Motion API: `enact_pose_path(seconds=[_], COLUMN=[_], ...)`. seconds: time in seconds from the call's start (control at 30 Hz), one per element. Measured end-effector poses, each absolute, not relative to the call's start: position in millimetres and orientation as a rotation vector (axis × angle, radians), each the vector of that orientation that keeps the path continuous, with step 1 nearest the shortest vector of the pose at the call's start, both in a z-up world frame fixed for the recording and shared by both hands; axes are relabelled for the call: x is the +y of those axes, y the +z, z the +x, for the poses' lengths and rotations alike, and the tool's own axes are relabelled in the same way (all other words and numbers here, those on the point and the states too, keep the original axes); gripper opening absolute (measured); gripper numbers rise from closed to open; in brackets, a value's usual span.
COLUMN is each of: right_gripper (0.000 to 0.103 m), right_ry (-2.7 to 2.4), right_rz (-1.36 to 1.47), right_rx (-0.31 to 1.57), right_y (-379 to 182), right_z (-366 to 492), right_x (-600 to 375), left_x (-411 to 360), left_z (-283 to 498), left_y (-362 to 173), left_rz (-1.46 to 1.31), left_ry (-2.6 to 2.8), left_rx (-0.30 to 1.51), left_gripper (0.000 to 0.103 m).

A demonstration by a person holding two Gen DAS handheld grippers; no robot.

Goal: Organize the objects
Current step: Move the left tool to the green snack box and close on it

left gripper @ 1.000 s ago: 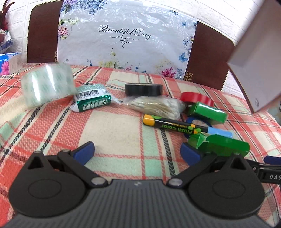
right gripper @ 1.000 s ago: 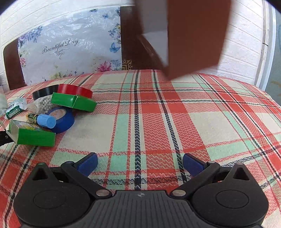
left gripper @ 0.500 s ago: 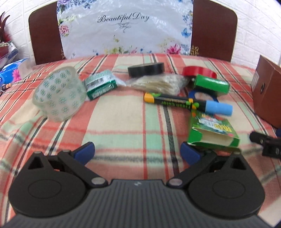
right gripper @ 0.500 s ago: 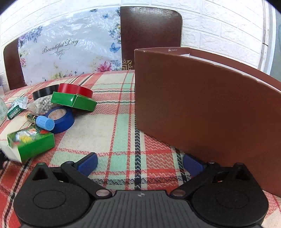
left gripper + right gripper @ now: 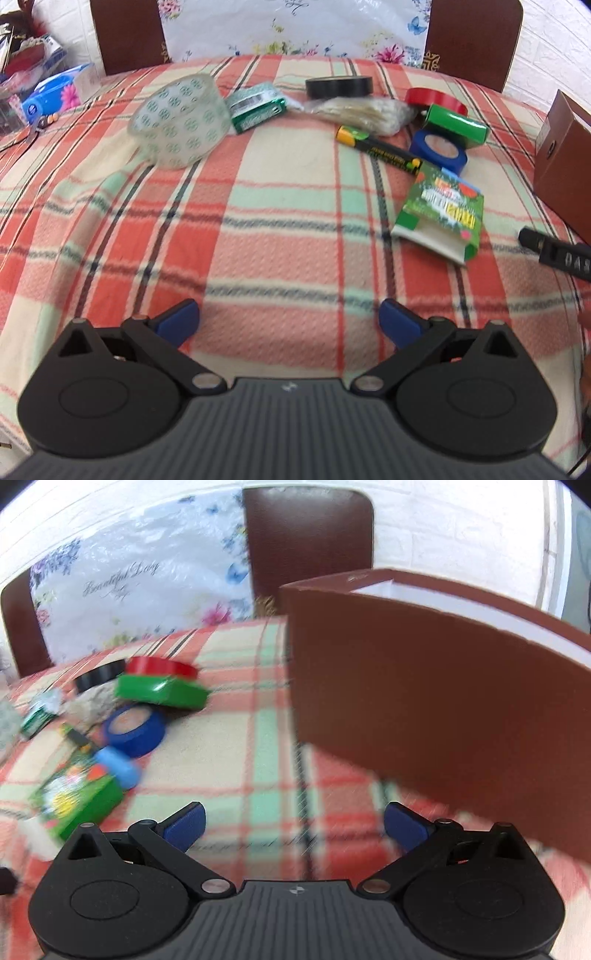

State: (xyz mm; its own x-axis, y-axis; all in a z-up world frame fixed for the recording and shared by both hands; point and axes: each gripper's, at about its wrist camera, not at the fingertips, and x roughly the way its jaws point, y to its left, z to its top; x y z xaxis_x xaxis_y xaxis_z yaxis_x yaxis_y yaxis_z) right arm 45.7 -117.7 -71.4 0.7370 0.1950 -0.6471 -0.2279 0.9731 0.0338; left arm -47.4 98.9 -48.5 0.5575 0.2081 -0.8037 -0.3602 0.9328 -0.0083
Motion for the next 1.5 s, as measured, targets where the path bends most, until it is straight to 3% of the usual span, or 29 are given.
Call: enact_pose_path(seconds=[0.2,0.47,0.7,1.07,1.33,1.37,1.47,1.5], right_gripper=[0.102,0.098,0.097,0.097,0.082,0.08,0.072,0.067], right_ry=[0.426,0.484,0.507,0.528,0.617,0.619,0.658,0.654], right_rz=[-0.09,-0.236,-0.175,-0.188,-0.24,-0.252,-0.236,-0.234], right_rx=[0.624,0.489,0.642,0.672,0.652,0.648,0.638,0.633], right_y=[-78,-65,-61,-62,-68,-70,-75,-74], right_z=[-36,-51,-25,-15,-10,-5,10,12], right_x=[-81,-46,-37,-38,-26,-20,-10,-9], left_x=[127,145,163,146,106,102,101,102], left_z=[-70,-90,-83,-54,7,16,35,34], left_y=[-52,-58,-46,-14,-12,-19,-42,-43], left_rz=[-0.19,-0.176,-0.242,-0.202,-0.2,-0.195,-0.273,-0.295], left_ry=[0.372,0.287,0.228,0.069,-0.187,-0.174,-0.215,-0.198], left_rx=[0.883,0.801,0.807,0.715,0.701,0.729,0.849,0.841], left_gripper=[0.103,0.103,0.103,0.103,0.098,0.093,0.047,0.046])
